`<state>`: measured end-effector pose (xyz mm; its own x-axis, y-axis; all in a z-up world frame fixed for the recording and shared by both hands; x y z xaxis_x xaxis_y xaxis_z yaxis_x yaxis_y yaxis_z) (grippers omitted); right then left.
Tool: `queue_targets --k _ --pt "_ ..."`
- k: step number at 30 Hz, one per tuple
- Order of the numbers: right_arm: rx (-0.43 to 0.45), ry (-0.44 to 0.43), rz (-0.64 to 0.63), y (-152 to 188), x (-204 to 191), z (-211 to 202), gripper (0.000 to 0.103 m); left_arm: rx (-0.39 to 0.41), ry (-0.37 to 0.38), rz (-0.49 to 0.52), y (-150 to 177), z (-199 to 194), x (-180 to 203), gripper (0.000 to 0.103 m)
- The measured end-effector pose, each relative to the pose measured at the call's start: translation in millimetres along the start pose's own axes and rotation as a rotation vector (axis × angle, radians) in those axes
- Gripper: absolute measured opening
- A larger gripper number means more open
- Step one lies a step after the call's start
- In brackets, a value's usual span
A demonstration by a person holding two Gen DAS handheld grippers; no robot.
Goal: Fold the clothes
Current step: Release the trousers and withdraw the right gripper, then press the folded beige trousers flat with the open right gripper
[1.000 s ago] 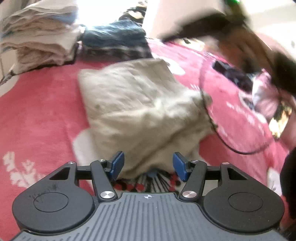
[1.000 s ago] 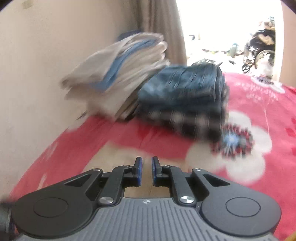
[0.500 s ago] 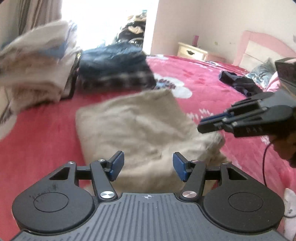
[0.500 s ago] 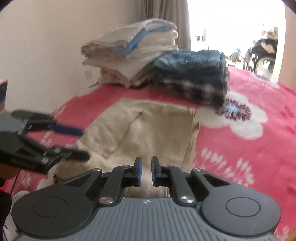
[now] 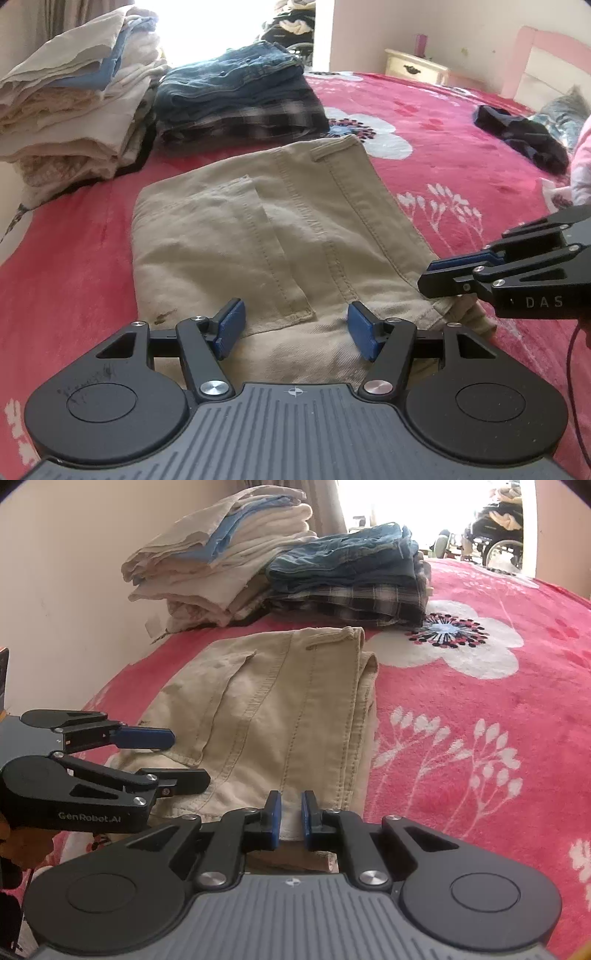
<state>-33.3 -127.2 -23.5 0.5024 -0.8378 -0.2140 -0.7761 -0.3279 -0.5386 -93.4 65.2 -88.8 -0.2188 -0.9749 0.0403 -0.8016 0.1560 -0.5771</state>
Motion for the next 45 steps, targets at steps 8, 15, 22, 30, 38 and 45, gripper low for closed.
queue_targets --k 8,15,22,30,38,45 --pt "-0.001 0.002 0.010 -0.3 -0.3 -0.2 0.011 -0.035 -0.014 -0.024 -6.4 1.7 2.1 0.062" --pt "-0.001 -0.002 0.020 -0.3 1.3 -0.8 0.011 -0.070 -0.039 -0.025 -11.9 2.7 5.6 0.062" --pt "-0.008 0.000 0.030 -1.2 0.9 -0.6 0.011 -0.122 -0.076 -0.046 -19.4 5.2 9.5 0.063" --pt "-0.016 -0.002 0.048 -1.5 1.7 -0.2 0.011 -0.156 -0.102 -0.065 -26.2 8.7 11.3 0.064" --pt "-0.017 -0.004 0.055 -1.8 2.3 0.0 0.011 -0.189 -0.140 -0.080 -32.6 11.8 15.5 0.065" --pt "-0.016 -0.005 0.060 -1.7 2.6 0.2 0.011 -0.198 -0.164 -0.080 -34.4 12.2 18.5 0.065"
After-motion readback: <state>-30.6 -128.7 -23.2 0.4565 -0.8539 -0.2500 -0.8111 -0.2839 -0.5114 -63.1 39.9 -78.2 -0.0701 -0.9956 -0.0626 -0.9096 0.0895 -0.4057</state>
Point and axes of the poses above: each gripper's, at about its wrist camera, not at the fingertips, and z roughly the way its jaws point, x to its right, y to its underside, the point moved 3 cm from there along z, roughly the way its jaws point, and after that the axes turned 9 degrees about -x, right-handed, at the moved point
